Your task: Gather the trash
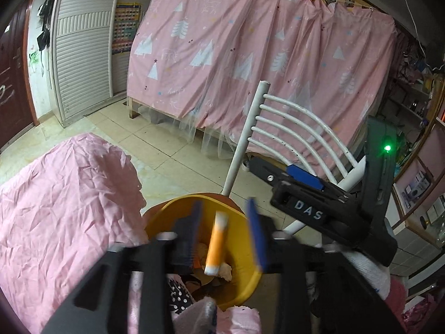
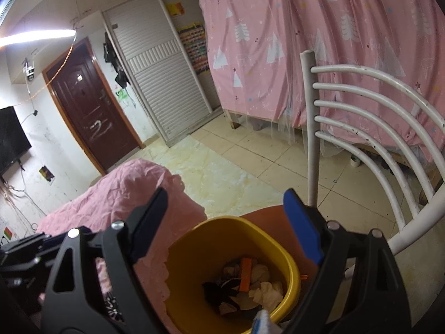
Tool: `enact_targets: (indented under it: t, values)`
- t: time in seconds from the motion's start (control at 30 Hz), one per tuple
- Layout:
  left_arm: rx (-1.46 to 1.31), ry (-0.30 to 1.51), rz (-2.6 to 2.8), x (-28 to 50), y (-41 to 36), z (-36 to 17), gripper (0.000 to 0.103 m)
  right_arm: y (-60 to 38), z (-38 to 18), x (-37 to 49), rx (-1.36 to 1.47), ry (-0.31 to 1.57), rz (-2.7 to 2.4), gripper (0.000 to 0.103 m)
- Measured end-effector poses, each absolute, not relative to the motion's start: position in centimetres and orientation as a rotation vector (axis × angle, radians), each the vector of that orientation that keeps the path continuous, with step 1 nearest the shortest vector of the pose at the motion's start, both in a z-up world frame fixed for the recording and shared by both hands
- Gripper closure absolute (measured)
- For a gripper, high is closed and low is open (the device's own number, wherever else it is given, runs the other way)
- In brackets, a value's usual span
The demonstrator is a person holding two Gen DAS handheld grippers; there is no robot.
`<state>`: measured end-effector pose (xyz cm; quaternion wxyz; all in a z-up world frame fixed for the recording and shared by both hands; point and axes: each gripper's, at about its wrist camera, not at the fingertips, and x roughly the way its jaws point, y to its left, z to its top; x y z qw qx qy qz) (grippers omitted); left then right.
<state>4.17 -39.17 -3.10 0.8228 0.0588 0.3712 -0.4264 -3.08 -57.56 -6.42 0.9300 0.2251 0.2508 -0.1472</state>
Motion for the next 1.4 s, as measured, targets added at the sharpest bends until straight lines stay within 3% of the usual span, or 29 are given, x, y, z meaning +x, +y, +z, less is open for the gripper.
enact_targets:
  t: [0.07, 0.67, 0.9, 1.4]
  values:
    - [0.118, 0.782, -0.897, 4.2, -38.6, -3.1, 0.051, -57.4, -6.3, -3.2, 0.463, 0.509, -0.303, 0.02]
    - [0.047, 0.664, -0.749, 4.4, -29.2, 0.2, 0.048, -50.4, -3.5, -0.6, 0.357, 0.501, -0.207, 0.006]
    - [0.026, 0.607, -0.61, 4.9, -24.3, 1.2, 0.031, -46.7, -2.8, 0.8, 0.301, 0.512, -0.148, 0.006]
    - [-0.038, 0.55, -0.335, 6.2, -14.5, 2.3, 0.026, -38.3, -1.8, 3.4, 0.193, 0.521, 0.041, 0.006]
